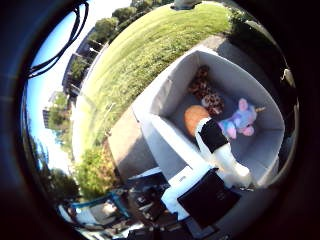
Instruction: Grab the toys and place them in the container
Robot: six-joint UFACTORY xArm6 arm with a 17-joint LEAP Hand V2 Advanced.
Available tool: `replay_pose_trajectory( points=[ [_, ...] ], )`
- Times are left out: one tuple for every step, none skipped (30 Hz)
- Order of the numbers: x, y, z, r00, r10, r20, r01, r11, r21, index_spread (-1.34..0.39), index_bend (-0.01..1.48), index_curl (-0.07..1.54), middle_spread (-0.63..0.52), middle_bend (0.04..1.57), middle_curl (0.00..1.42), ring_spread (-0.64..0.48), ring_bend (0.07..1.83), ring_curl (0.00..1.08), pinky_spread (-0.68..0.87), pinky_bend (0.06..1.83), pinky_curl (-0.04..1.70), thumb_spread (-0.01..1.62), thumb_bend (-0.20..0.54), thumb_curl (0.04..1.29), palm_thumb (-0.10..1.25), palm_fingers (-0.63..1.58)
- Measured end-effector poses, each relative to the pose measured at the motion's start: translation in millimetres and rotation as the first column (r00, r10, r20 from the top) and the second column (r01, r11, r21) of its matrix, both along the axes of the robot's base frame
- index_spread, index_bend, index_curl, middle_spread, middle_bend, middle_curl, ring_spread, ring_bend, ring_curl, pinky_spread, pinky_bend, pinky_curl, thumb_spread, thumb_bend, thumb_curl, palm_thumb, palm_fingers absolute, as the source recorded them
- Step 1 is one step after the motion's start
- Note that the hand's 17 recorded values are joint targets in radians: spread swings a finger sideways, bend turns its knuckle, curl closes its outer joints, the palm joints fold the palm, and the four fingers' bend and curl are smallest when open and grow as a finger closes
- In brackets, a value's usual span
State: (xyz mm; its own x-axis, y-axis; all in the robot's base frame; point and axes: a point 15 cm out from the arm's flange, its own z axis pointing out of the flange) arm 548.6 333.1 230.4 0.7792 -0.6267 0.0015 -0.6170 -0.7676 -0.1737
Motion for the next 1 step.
replay_pose_trajectory(
  points=[
    [-7.9,-13.0,15.1,1.000,-0.010,-0.015,0.010,1.000,-0.007,-0.46,0.17,0.51,0.07,0.16,0.37,0.30,0.58,0.28,0.50,0.92,0.44,1.13,-0.023,0.42,0.68,-0.11]
  ],
)
